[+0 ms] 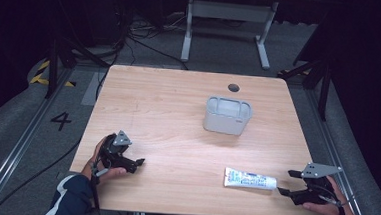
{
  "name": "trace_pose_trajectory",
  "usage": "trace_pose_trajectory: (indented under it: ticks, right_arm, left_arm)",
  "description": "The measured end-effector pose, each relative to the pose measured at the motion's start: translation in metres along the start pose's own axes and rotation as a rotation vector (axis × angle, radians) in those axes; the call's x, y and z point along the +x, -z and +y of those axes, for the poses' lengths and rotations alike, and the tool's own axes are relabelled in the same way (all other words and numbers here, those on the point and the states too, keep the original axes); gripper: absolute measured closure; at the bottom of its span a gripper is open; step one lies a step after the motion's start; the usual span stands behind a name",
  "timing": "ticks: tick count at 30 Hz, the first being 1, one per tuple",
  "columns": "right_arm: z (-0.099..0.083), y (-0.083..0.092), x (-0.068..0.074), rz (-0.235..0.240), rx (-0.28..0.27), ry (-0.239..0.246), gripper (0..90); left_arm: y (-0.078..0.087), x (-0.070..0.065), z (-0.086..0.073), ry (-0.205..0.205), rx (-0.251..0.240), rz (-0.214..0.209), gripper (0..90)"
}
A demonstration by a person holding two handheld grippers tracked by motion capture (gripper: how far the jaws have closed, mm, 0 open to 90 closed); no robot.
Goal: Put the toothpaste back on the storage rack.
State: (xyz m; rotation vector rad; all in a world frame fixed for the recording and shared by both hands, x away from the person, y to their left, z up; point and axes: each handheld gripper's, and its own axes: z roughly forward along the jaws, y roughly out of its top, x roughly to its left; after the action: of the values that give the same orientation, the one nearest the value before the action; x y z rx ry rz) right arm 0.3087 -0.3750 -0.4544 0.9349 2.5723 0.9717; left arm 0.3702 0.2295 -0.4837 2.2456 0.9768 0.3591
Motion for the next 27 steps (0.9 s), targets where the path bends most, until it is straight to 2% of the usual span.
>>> trace_pose_trajectory:
  ticks: [8,15,27]
  right_arm:
    - [0.005,-0.002,0.010,0.036,0.017,0.045,22.4]
    - [0.014,-0.007,0.015,0.046,0.049,0.087,22.7]
    - [0.052,-0.027,0.031,0.086,0.132,0.204,23.8]
  left_arm:
    - [0.000,0.000,0.000,-0.003,0.000,-0.003,0.5]
    - [0.000,0.000,0.000,-0.003,0.000,-0.003,0.5]
    - [0.000,0.000,0.000,-0.003,-0.001,-0.004,0.5]
